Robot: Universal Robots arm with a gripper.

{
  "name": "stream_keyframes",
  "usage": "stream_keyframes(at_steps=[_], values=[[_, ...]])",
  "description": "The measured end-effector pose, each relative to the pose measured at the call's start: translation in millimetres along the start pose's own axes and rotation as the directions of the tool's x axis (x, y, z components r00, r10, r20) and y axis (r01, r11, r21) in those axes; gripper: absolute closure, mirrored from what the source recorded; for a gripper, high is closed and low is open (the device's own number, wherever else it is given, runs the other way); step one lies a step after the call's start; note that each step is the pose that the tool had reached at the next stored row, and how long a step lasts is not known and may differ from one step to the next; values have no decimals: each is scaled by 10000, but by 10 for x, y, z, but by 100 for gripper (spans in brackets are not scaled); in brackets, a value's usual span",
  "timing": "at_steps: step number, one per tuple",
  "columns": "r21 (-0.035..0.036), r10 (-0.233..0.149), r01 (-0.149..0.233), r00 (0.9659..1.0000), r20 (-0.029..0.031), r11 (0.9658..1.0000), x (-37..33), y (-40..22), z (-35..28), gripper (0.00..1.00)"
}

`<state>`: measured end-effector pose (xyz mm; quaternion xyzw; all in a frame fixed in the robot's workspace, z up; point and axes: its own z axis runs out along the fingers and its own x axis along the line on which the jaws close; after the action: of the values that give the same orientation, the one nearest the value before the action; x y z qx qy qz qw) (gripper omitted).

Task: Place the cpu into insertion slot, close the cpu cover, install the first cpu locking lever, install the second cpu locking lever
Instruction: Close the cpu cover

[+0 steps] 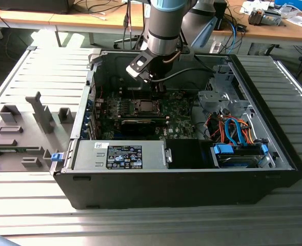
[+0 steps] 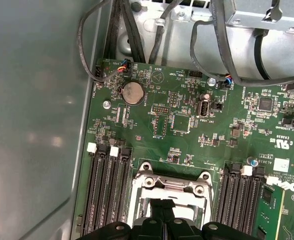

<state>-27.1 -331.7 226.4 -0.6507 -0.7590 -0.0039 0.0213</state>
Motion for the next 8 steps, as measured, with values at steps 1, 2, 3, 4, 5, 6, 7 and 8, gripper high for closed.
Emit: stream_keyframes(at_steps=[1,2,3,4,5,6,7,8], values=[[0,0,0,10000,0,10000,0,0,2,89],[0,0,0,10000,0,10000,0,0,6,89],[0,0,0,10000,0,10000,0,0,10,89],[0,1,-1,10000,0,10000,-1,0,14,89],[0,0,0,10000,0,10000,-1,0,16,89],[0,0,0,10000,0,10000,-1,0,18,89],[0,0,0,10000,0,10000,-1,0,21,89],[0,0,0,10000,0,10000,-1,0,24,89]])
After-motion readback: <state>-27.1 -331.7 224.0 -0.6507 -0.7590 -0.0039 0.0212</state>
